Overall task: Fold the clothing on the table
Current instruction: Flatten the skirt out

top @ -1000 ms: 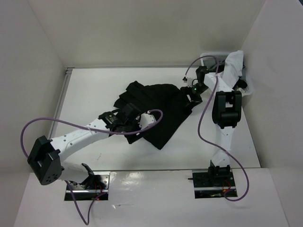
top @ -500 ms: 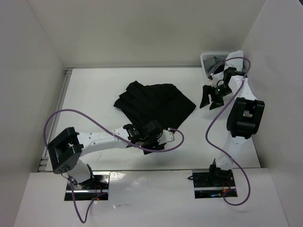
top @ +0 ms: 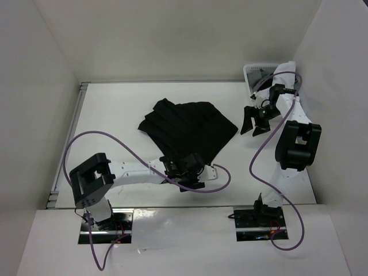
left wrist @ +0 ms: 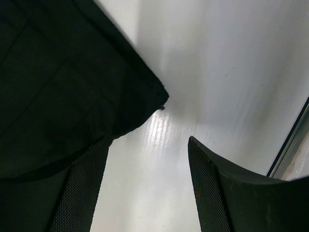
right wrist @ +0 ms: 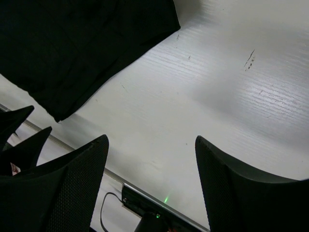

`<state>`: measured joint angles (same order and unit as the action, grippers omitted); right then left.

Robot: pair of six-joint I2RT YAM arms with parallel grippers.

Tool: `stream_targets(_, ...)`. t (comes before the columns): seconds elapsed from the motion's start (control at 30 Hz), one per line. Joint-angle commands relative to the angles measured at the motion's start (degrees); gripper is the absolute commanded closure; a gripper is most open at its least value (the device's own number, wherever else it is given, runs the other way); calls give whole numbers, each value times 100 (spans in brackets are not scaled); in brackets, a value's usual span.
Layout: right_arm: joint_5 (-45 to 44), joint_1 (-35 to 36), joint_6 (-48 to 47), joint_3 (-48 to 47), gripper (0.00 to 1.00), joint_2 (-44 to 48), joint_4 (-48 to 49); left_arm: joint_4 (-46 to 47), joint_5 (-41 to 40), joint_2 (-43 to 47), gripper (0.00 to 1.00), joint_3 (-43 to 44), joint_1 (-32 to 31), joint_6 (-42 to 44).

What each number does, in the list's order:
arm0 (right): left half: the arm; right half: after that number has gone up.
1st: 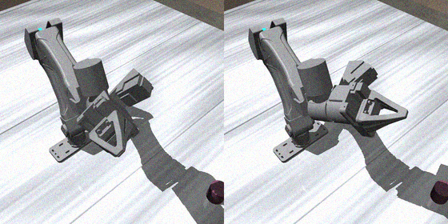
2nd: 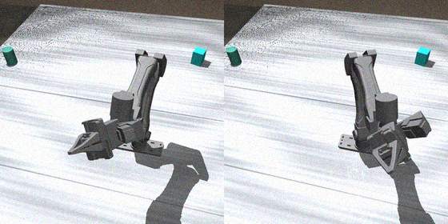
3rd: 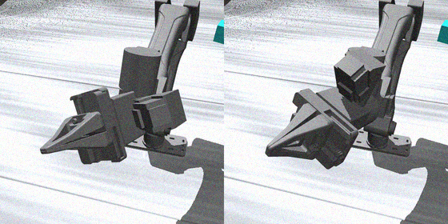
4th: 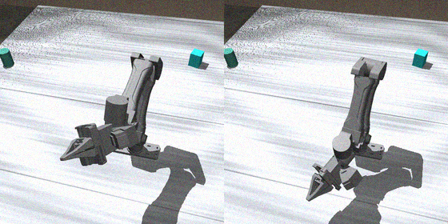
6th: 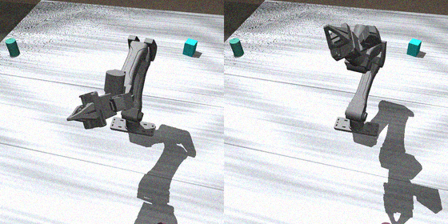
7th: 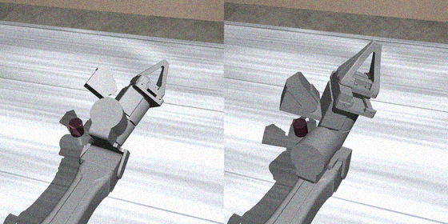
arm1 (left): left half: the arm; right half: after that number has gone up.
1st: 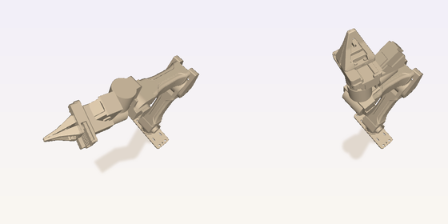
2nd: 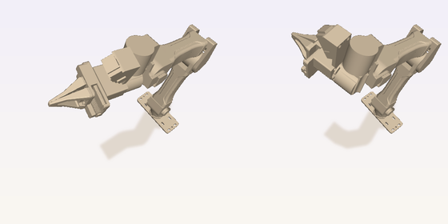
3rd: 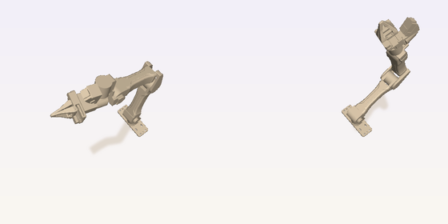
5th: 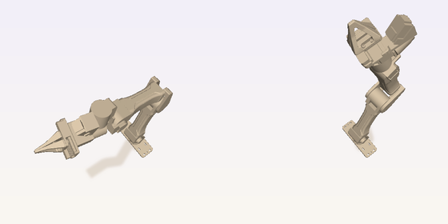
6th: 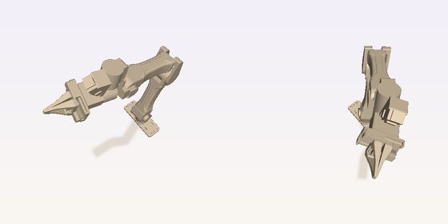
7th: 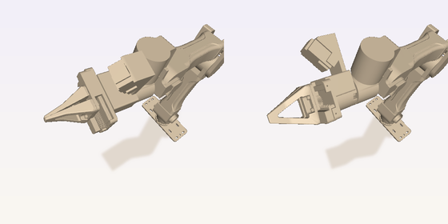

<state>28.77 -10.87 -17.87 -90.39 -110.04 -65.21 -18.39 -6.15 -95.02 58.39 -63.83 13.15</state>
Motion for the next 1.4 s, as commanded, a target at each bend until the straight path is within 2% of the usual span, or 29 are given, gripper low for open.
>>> stream_targets(0.0, 102, -64, -50, 65, 23, 404, -71, 231, 70, -86, 27, 76, -68, 144)
stream_targets(0.4, 260, -117, -103, 118, 23, 457, -71, 503, -35, -481, 27, 76, -68, 363)
stream_targets(0.53, 260, -117, -103, 118, 23, 457, -71, 626, -35, -649, 30, 76, -68, 478)
stream_targets(0.63, 313, -117, -155, 171, 23, 457, -71, 574, 44, -798, 41, 190, -68, 531)
stream_targets(0.67, 313, -117, -156, 171, 23, 457, -71, 574, 44, -851, 47, 190, -68, 531)
stream_targets(0.7, 313, -117, -156, 223, 23, 457, -71, 574, 44, -851, 58, 242, -68, 531)
stream_targets(0.83, 313, -117, -208, 328, 24, 396, -18, 574, 44, -904, 78, 436, -68, 584)
stream_targets(0.93, 260, -117, -261, 381, 25, 325, 43, 320, 149, -773, 89, 752, 178, 452)
stream_targets(1.1, 190, -64, -261, 382, 25, 264, 306, -294, 378, -368, 96, 1253, 870, 250)
stream_targets(1.37, 137, 349, -314, 128, 26, 149, 764, -1104, 1159, 185, 96, 1833, 1988, 30)
